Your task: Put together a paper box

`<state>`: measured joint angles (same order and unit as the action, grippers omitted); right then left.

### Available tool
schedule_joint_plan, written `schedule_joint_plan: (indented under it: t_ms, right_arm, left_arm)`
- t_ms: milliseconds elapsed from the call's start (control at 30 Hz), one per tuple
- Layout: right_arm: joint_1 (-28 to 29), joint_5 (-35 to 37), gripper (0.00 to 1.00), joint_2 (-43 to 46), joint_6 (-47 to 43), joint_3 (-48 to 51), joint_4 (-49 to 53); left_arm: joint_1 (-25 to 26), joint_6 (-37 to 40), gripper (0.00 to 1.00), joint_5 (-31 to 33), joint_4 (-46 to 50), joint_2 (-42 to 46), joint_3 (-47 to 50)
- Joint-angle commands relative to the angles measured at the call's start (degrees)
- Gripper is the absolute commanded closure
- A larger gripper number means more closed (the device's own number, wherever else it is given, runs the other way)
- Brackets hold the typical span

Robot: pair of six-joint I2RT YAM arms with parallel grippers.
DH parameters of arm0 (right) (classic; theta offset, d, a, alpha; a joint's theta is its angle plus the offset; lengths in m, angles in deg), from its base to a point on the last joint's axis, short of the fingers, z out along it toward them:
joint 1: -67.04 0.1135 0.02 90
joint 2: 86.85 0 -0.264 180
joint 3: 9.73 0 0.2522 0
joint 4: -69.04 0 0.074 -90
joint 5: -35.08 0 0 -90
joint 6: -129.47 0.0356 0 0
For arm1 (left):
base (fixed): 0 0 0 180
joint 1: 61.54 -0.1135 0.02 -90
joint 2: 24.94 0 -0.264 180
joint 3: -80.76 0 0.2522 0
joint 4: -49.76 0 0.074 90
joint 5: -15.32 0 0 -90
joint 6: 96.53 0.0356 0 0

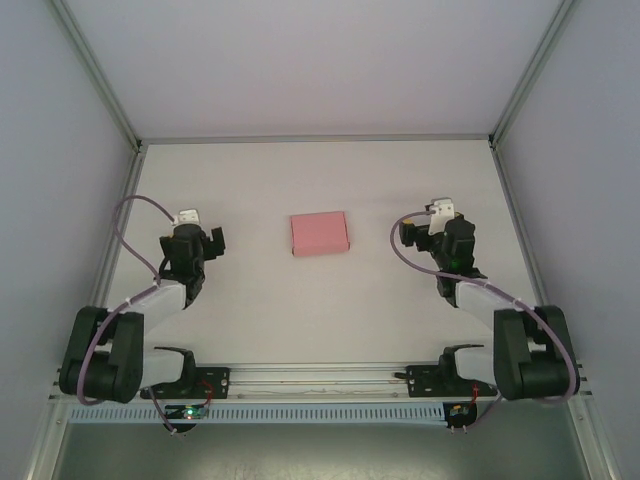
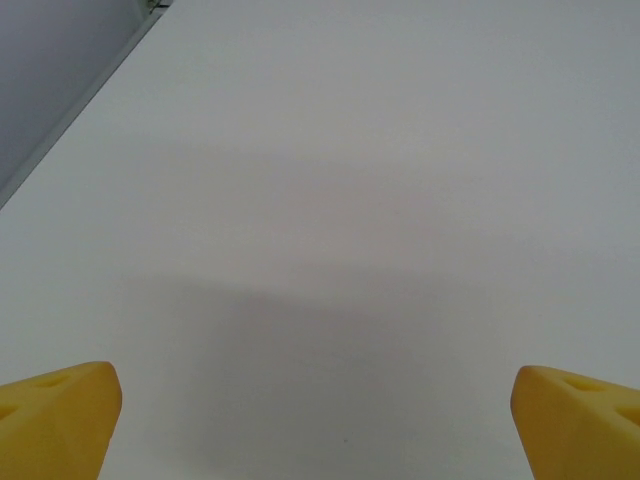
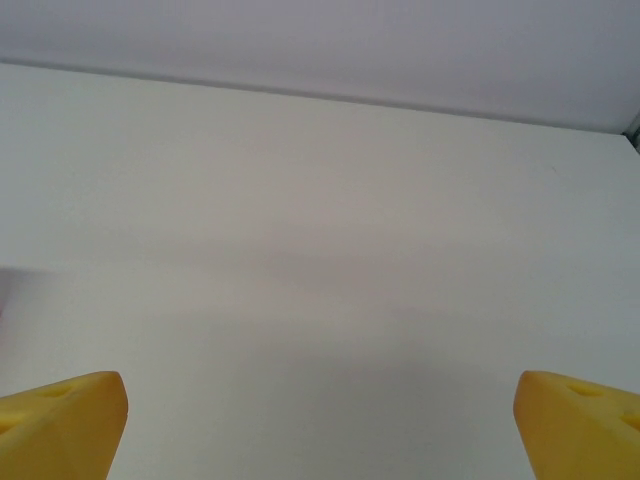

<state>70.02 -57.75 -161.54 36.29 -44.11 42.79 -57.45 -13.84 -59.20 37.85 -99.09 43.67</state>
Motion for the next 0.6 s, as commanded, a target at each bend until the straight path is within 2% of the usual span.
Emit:
schedule_joint_plan:
  t_ms: [0, 67, 133, 167, 200, 233, 300, 333, 367, 433, 500, 567]
  right_arm:
    - [-1.1, 1.9, 0.02, -6.3, 1.3, 6.2, -22.0]
    - [-1.9, 1.6, 0.02, -10.6, 1.8, 7.0, -26.9]
    - [-2.0, 0.9, 0.02, -14.2, 2.6, 6.2, -31.2]
    - [-2.5, 1.6, 0.02, -12.1, 2.9, 4.8, -24.0]
    - [-3.1, 2.0, 0.02, -11.2, 3.8, 1.7, -17.2]
    - [-3.3, 2.6, 0.02, -12.1, 4.1, 1.4, -17.9]
    - [-3.7, 2.5, 0.01, -13.5, 5.0, 2.6, -23.2]
    - [-3.6, 2.4, 0.01, -12.8, 4.7, 2.1, -20.7]
    - [-3.5, 2.5, 0.02, -12.0, 4.3, 1.8, -18.7]
    - [-3.4, 2.7, 0.01, -12.6, 4.3, 2.1, -20.4]
    - [-3.2, 2.9, 0.02, -12.4, 4.1, 2.1, -20.1]
    - [-3.2, 3.0, 0.02, -12.2, 4.1, 2.0, -19.7]
  left_arm:
    - [-0.5, 3.8, 0.00, -1.1, -14.3, -5.0, 0.5]
    - [-0.5, 5.7, 0.00, -3.1, -17.8, -6.7, 1.4]
    - [-0.9, 4.9, 0.00, -2.3, -27.6, -12.4, 3.8]
    - [-1.6, 5.2, 0.00, -2.6, -32.6, -17.1, 3.0]
    - [-2.0, 4.7, 0.00, -3.7, -31.6, -16.9, 2.3]
    - [-3.2, 2.7, 0.00, -5.6, -20.5, -13.6, 0.3]
    - [-3.4, 4.1, 0.00, -5.4, -32.2, -17.1, 2.6]
    - [-3.4, 3.2, 0.00, -5.6, -25.6, -14.9, 1.3]
    - [-3.4, 3.1, 0.00, -5.8, -23.2, -14.2, 0.7]
    - [-3.3, 3.9, 0.00, -5.8, -29.4, -16.2, 2.0]
    - [-3.3, 3.4, 0.00, -5.9, -23.9, -14.6, 1.1]
    - [-3.3, 3.7, 0.00, -5.9, -27.8, -15.7, 1.8]
